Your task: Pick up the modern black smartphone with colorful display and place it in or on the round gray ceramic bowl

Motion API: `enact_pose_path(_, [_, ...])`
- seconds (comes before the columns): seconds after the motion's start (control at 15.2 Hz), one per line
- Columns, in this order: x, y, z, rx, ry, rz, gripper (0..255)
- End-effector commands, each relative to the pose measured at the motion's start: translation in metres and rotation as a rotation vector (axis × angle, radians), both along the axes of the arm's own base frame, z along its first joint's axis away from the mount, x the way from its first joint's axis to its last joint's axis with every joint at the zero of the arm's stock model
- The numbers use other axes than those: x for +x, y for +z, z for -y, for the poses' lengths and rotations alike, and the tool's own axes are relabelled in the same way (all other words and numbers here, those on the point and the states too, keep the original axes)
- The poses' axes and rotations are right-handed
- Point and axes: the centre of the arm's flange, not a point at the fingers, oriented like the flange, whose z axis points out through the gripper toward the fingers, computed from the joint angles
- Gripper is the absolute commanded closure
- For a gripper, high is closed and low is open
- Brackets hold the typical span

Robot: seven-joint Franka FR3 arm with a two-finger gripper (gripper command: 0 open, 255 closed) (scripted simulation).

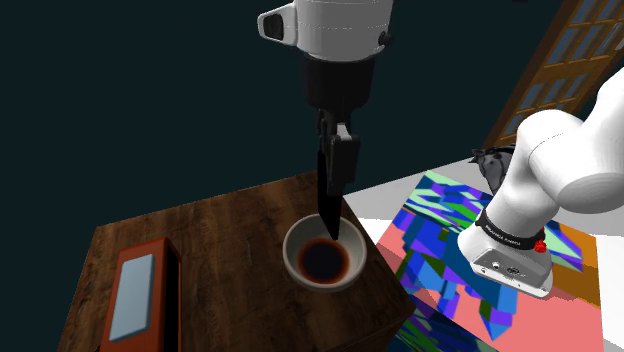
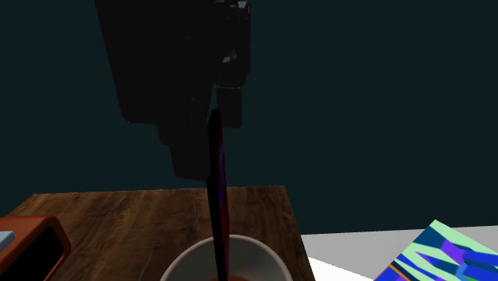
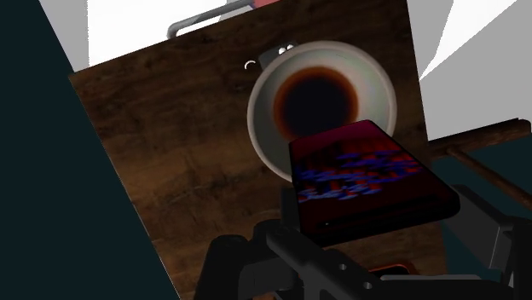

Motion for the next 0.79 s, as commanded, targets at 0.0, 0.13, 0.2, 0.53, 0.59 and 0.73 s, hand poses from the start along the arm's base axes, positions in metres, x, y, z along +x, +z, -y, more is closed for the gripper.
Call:
enact_pose_path(0.0, [0.001, -0.012, 0.000, 0.000, 0.000, 0.001, 255])
enact_pose_path(0.13, [0.001, -0.022, 0.000, 0.000, 0.000, 0.001, 255])
enact_pose_path(0.2, [0.001, -0.028, 0.000, 0.000, 0.000, 0.001, 255])
enact_pose_path(0.53, [0.001, -0.054, 0.000, 0.000, 0.000, 0.001, 255])
enact_pose_path(0.59, [0.001, -0.059, 0.000, 0.000, 0.000, 0.001, 255])
enact_pose_path(0.73, [0.001, -0.059, 0.000, 0.000, 0.000, 0.001, 255])
